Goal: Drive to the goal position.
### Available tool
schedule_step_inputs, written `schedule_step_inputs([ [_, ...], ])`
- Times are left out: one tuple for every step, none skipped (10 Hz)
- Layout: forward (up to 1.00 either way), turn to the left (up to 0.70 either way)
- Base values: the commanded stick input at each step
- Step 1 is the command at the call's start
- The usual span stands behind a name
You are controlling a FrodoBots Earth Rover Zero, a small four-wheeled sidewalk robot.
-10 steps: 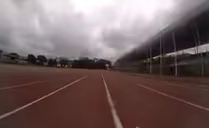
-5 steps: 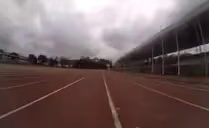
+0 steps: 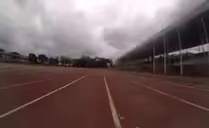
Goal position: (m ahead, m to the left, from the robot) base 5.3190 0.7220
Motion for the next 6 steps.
schedule_step_inputs([
  [0.70, 0.00],
  [0.70, 0.00],
  [0.70, 0.00],
  [0.70, 0.00],
  [0.70, 0.00],
  [0.70, 0.00],
])
